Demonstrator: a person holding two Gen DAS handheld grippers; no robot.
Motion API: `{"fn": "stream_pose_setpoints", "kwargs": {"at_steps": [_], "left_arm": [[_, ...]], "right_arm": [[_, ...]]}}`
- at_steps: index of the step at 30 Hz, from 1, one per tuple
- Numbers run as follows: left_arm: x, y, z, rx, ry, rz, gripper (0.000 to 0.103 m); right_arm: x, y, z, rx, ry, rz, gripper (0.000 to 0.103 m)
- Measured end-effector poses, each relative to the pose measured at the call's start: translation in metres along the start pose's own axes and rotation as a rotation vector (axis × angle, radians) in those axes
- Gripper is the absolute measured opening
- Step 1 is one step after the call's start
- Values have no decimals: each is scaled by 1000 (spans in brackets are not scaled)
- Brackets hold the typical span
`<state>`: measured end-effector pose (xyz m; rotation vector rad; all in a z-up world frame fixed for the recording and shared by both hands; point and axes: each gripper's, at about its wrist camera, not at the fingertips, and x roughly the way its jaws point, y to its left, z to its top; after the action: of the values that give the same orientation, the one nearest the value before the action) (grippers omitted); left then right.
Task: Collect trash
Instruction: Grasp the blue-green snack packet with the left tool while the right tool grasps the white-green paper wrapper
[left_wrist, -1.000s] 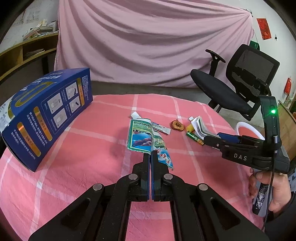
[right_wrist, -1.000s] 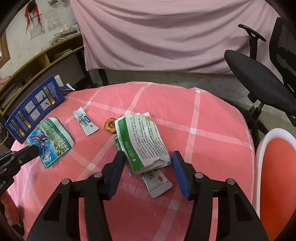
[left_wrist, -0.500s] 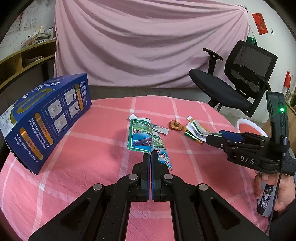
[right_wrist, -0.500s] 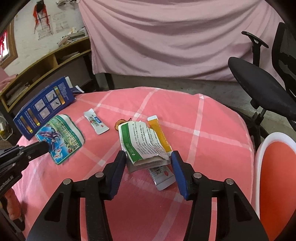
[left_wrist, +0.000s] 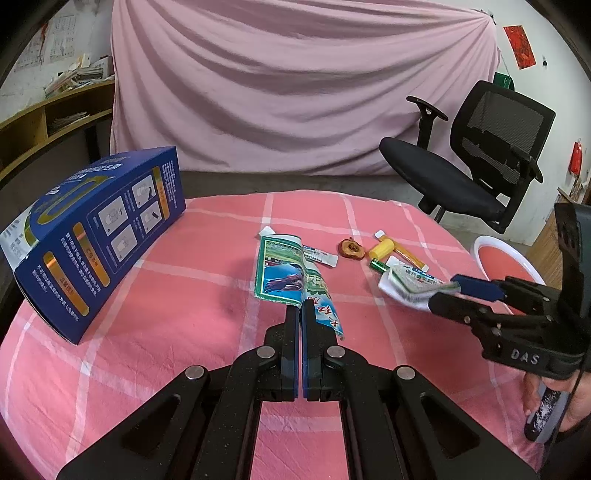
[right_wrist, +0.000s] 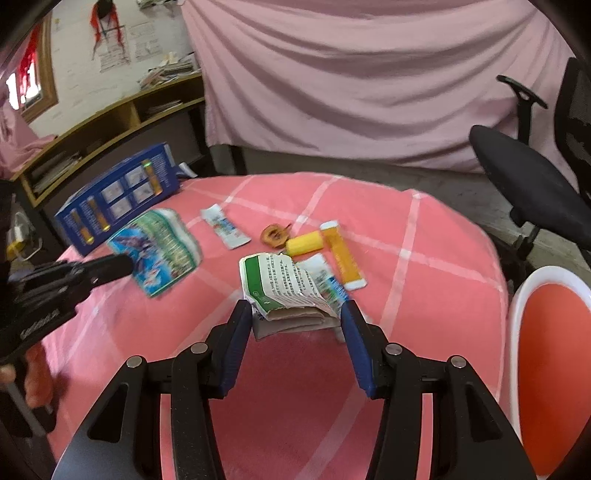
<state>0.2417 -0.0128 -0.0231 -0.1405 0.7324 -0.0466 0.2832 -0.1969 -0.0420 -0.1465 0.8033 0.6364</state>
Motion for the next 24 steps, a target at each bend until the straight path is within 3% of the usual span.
{"fn": "stream_pose_setpoints", "kwargs": {"at_steps": [2, 5, 8, 11, 14, 24], "left_arm": [[1, 0, 0, 0, 3, 2, 0], [1, -1, 0, 1, 7, 5, 0], [2, -4, 0, 3, 11, 5, 0], [3, -5, 0, 8, 12, 6, 0], [3, -7, 0, 12, 10, 7, 0], [-13, -12, -7, 36, -65, 31, 0]], "right_arm": [[-1, 2, 0, -5, -2, 2, 51], [3, 5, 0, -19, 16, 10, 66], [17, 5, 2, -20, 72, 15, 66], [26, 4, 5, -18, 91, 9, 63], [30, 5, 5, -21, 104, 14, 49], [12, 16, 2, -77, 18, -7, 48]]}}
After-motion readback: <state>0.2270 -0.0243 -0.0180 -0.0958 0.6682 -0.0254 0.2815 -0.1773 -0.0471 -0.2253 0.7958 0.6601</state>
